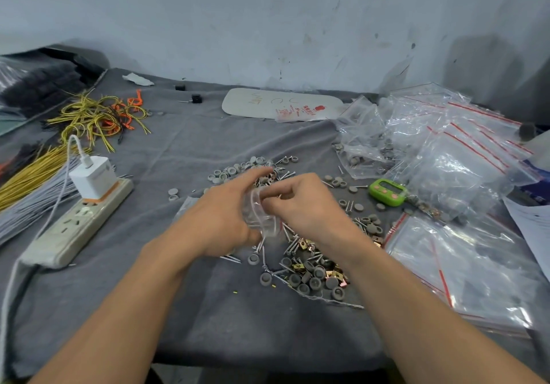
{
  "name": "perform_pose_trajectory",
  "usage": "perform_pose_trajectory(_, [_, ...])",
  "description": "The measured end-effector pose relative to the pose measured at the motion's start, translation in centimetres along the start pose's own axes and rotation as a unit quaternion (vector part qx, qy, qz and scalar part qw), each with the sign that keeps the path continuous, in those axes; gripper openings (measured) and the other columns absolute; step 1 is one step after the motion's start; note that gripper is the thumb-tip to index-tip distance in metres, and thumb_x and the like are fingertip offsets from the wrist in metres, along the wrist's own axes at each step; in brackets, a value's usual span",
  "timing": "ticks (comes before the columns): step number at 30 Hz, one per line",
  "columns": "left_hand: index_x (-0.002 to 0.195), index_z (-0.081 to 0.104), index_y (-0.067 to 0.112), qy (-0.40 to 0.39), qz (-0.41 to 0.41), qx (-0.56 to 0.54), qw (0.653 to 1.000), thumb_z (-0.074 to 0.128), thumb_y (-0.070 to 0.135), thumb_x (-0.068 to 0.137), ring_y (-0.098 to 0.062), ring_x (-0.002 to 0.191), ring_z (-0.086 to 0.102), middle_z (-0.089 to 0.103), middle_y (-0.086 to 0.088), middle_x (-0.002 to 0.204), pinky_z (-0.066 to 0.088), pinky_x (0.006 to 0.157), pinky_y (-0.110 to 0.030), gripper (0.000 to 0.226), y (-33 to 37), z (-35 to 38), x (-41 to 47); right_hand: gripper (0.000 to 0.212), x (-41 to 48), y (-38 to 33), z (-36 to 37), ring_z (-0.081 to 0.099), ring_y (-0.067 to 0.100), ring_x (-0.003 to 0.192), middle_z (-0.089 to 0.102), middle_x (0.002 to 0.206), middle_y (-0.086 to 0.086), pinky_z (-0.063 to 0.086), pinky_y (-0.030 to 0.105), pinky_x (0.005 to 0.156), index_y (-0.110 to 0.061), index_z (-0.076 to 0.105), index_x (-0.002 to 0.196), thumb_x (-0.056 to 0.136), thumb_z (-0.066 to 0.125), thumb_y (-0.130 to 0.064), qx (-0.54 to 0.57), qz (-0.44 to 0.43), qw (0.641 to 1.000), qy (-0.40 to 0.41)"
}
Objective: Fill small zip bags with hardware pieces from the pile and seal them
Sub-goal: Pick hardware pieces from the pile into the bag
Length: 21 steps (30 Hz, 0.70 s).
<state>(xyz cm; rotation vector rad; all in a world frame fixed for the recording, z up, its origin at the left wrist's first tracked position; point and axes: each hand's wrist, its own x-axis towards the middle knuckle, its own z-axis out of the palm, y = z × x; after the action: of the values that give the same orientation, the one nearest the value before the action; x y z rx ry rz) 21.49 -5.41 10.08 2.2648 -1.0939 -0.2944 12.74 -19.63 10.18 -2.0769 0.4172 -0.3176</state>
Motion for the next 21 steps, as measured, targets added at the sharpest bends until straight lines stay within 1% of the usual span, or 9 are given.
perform_pose_trajectory(3, [0.143,0.035,0.058,0.071,0.008,-0.106,0.992,0.079,0.005,0.066,-0.013,0.061,0.068,0.071,0.016,0.114,0.057,0.058,-0.029,0.104,0.0,-0.4,-0.1,0.023,0.1,0.8,-3.3,0.052,0.001,0.041,0.069,0.059,-0.018,0.041,0.016,0.044,-0.037,0.081,0.077,0.088,0.075,-0.017,-0.055,0.015,0.994,0.099])
perform_pose_trajectory(5, [0.145,0.038,0.051,0.125,0.007,-0.19,0.974,0.081,-0.001,0.068,-0.017,0.07,0.072,0.073,0.017,0.107,0.06,0.063,-0.033,0.102,-0.2,-1.0,-0.2,0.022,-0.1,1.5,-5.0,0.054,0.003,0.044,0.071,0.066,-0.017,0.044,0.018,0.048,-0.038,0.079,0.077,0.089,0.074,-0.02,-0.166,0.021,0.979,0.121])
perform_pose_trajectory(7, [0.147,0.042,0.041,0.179,0.005,-0.281,0.943,0.081,-0.005,0.07,-0.013,0.085,0.074,0.075,0.014,0.107,0.06,0.071,-0.025,0.097,-0.4,-1.7,-0.4,0.022,-0.6,1.9,-5.7,0.06,0.004,0.058,0.072,0.072,-0.015,0.05,0.022,0.059,-0.04,0.077,0.073,0.087,0.076,-0.023,-0.264,0.04,0.962,0.058])
perform_pose_trajectory(10, [0.145,0.045,0.023,0.236,0.019,-0.465,0.853,0.078,-0.004,0.07,-0.01,0.104,0.071,0.076,0.0,0.112,0.055,0.083,-0.018,0.086,-0.5,-3.0,-0.7,0.014,-1.2,1.7,-4.9,0.068,0.007,0.074,0.072,0.075,-0.018,0.057,0.025,0.072,-0.039,0.08,0.078,0.083,0.079,-0.025,-0.317,0.072,0.945,-0.047])
perform_pose_trajectory(12, [0.145,0.046,0.013,0.252,0.024,-0.562,0.788,0.072,-0.001,0.076,-0.012,0.111,0.069,0.073,-0.004,0.121,0.055,0.091,-0.025,0.075,-0.7,-3.8,-0.8,0.011,-1.4,1.6,-3.9,0.07,0.014,0.087,0.076,0.088,-0.012,0.058,0.031,0.081,-0.036,0.081,0.09,0.081,0.079,-0.03,-0.355,0.078,0.929,-0.07])
perform_pose_trajectory(14, [0.142,0.049,0.007,0.254,0.025,-0.613,0.748,0.067,0.001,0.085,-0.015,0.113,0.068,0.072,-0.003,0.118,0.053,0.102,-0.036,0.061,-0.9,-4.3,-1.0,0.02,-1.7,1.6,-2.7,0.069,0.023,0.096,0.074,0.102,-0.002,0.053,0.032,0.079,-0.03,0.077,0.101,0.081,0.077,-0.032,-0.414,0.092,0.904,-0.057])
perform_pose_trajectory(16, [0.14,0.05,0.007,0.258,0.028,-0.627,0.735,0.066,0.003,0.086,-0.016,0.11,0.069,0.074,0.003,0.105,0.053,0.103,-0.039,0.056,-1.2,-4.4,-1.1,0.02,-1.9,1.5,-1.6,0.068,0.029,0.102,0.072,0.109,0.004,0.046,0.032,0.075,-0.021,0.07,0.103,0.083,0.071,-0.025,-0.449,0.089,0.888,-0.039])
perform_pose_trajectory(19, [0.146,0.046,0.005,0.279,0.014,-0.626,0.728,0.065,0.005,0.088,-0.014,0.11,0.069,0.074,0.004,0.104,0.054,0.101,-0.037,0.061,-1.4,-4.6,-1.0,0.014,-2.1,1.3,-0.8,0.067,0.032,0.107,0.07,0.114,0.009,0.039,0.033,0.073,-0.023,0.051,0.094,0.087,0.058,-0.013,-0.469,0.066,0.88,-0.034])
perform_pose_trajectory(21, [0.13,0.059,0.012,0.272,0.001,-0.635,0.723,0.064,0.007,0.09,-0.012,0.111,0.069,0.073,0.004,0.104,0.052,0.104,-0.037,0.041,-1.6,-4.8,-1.0,0.015,-2.0,1.1,-0.7,0.067,0.033,0.106,0.07,0.113,0.009,0.038,0.033,0.072,-0.023,0.046,0.091,0.088,0.056,-0.012,-0.474,0.054,0.878,-0.038])
